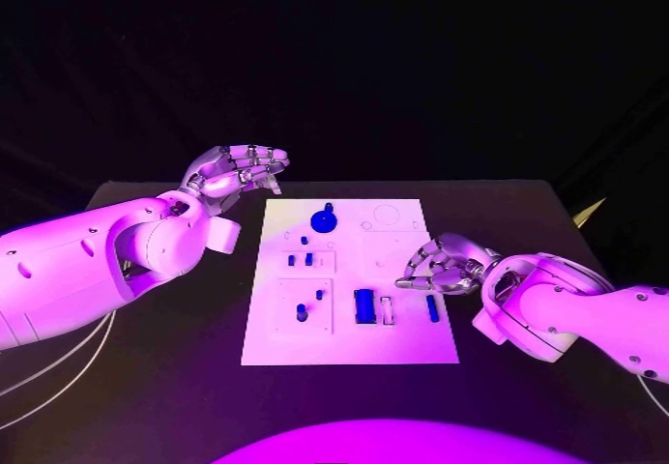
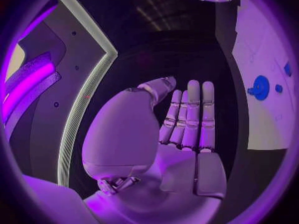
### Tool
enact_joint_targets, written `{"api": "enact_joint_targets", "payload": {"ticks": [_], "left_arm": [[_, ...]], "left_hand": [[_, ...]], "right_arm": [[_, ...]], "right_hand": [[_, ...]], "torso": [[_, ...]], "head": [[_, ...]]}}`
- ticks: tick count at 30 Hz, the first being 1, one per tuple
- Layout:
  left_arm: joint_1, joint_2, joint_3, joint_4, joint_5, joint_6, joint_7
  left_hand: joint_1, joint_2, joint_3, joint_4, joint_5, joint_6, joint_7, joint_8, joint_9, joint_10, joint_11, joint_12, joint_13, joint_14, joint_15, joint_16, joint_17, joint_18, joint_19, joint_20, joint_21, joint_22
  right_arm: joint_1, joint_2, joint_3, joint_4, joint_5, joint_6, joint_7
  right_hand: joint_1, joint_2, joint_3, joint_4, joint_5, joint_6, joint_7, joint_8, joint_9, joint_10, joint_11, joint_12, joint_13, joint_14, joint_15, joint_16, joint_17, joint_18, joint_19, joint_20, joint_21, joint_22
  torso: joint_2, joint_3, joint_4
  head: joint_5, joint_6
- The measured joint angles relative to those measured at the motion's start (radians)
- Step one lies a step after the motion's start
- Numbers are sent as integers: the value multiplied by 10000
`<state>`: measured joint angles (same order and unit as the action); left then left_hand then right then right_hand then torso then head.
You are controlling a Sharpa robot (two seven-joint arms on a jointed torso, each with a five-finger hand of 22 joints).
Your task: Assemble the parts on the task board
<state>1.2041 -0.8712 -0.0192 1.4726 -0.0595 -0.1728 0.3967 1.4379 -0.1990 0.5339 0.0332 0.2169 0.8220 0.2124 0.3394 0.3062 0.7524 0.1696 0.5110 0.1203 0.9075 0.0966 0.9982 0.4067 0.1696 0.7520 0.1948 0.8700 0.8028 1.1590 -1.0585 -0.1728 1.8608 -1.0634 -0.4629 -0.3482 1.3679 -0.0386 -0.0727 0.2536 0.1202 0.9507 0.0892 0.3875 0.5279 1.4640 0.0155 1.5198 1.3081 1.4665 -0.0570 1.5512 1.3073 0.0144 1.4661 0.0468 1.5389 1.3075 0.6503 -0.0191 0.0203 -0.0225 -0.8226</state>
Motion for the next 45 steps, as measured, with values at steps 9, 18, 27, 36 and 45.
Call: {"api": "enact_joint_targets", "payload": {"ticks": [9,18,27,36,45], "left_arm": [[0,33,-2,4,1,-1,8],[0,47,-3,9,2,1,33],[-1,24,-4,13,5,1,68],[-1,19,-5,10,7,4,84],[-1,13,-6,4,7,11,87]], "left_hand": [[0,0,0,0,0,0,0,0,1,0,0,0,1,0,0,0,-9,0,0,0,0,-10],[0,0,-41,41,0,-71,-71,0,-43,201,-88,109,-12,-37,-38,47,-19,0,0,0,-76,-41],[-145,-39,-111,111,0,-71,-71,0,-55,237,-124,109,-53,-37,-37,47,-19,1,0,0,-155,-87],[-145,-39,-111,111,0,-71,-71,0,-54,236,-123,109,-53,-37,-37,84,-18,1,0,0,-155,-98],[-145,-39,-111,111,0,-70,-71,0,-53,236,-123,109,-64,-36,-37,84,-18,1,0,0,-155,-99]], "right_arm": [[-47,-749,-24,-72,-412,309,-32],[-521,-932,-80,-143,-1061,235,-332],[-820,-758,-99,-298,-1589,232,-837],[-930,-485,-99,-402,-1916,336,-1229],[-963,-291,-80,-487,-2186,513,-1440]], "right_hand": [[26,-26,44,43,-225,105,-34,32,85,0,0,29,-1,0,0,0,0,0,0,0,214,-1],[75,-79,86,201,-315,312,-98,105,250,38,-38,105,-2,0,0,0,8,1,0,-1,275,-1],[-109,-263,69,294,-315,323,-109,109,352,8,-67,105,-5,0,0,0,7,0,0,-1,275,-2],[-148,-302,71,296,-315,323,-109,109,385,8,-67,105,-5,0,-1,0,6,0,0,-1,275,-2],[-148,-302,96,321,-315,327,-112,153,432,8,-67,105,-6,0,-1,0,5,1,0,-1,275,6]], "torso": [[7,-1,-12],[15,21,-12],[18,22,6],[18,13,5],[17,12,6]], "head": [[-131,91],[-244,82],[-245,44],[-228,4],[-190,-47]]}}
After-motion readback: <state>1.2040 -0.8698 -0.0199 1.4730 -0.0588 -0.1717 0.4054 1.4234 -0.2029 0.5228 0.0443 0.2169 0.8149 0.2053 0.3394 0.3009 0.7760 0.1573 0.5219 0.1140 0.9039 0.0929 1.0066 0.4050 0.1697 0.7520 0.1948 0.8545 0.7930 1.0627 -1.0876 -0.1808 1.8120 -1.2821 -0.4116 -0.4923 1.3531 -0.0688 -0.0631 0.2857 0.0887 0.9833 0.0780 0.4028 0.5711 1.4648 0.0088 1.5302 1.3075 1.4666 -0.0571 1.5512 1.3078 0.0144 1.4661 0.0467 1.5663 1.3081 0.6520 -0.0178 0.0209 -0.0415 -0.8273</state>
